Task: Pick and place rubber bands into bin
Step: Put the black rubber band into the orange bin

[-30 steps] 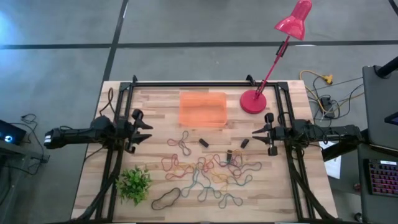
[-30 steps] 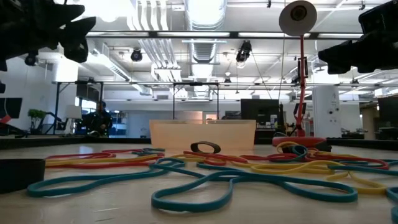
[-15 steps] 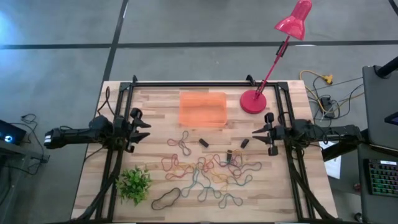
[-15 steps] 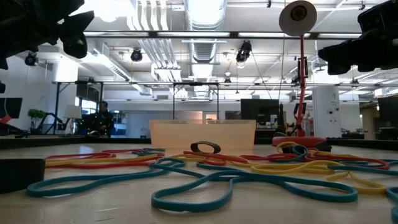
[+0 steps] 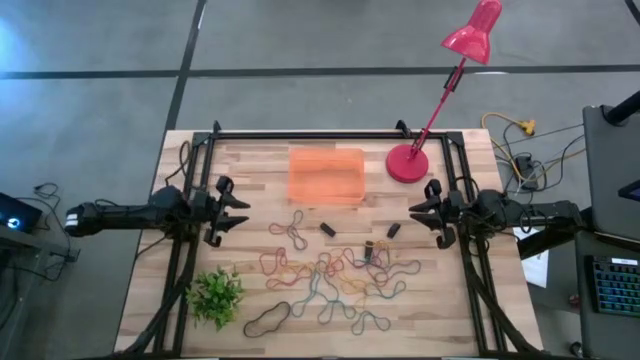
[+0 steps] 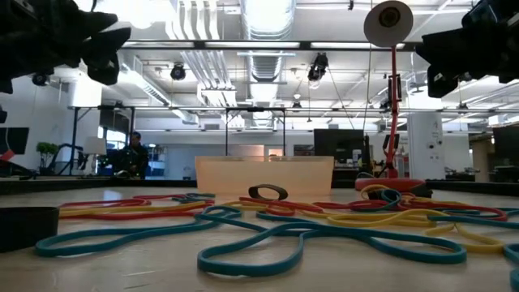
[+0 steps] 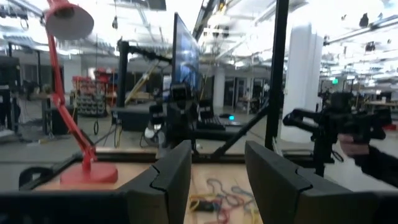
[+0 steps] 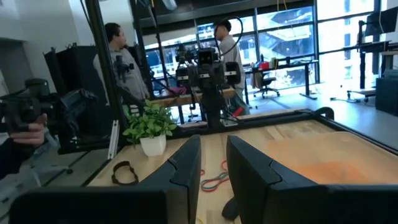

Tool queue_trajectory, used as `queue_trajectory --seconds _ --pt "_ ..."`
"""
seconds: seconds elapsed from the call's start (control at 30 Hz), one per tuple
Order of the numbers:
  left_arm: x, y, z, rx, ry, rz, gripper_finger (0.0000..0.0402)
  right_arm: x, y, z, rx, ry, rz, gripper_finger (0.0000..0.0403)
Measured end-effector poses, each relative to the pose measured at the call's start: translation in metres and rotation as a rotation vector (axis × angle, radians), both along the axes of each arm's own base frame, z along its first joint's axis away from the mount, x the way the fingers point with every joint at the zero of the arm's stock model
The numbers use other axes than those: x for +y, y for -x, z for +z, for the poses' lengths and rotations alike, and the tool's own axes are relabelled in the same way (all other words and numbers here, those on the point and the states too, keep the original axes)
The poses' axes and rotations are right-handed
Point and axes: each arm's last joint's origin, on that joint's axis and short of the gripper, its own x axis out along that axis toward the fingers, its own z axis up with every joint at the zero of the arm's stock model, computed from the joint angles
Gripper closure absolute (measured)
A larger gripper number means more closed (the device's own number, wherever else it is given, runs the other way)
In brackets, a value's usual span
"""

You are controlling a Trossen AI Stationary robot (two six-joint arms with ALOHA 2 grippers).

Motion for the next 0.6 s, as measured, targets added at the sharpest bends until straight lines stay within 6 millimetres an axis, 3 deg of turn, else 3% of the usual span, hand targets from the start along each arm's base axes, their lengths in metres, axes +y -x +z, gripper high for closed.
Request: queue_trajectory --seconds 0.2,0.4,0.6 --pt "0.002 -0.006 -0.007 0.074 0.004 0.044 0.0266 0.000 0.000 0.000 0.001 -0.004 0.000 0.0335" --pt "0.008 -0.009 -0.010 0.102 0.034 0.238 0.0266 0.000 0.000 0.000 0.003 0.000 -0.005 0.0335" --pt "0.008 -0.012 -0.014 0.148 0.041 0.260 0.0266 -0.009 -0.001 -0.006 0.062 -0.107 -0.324 0.0335"
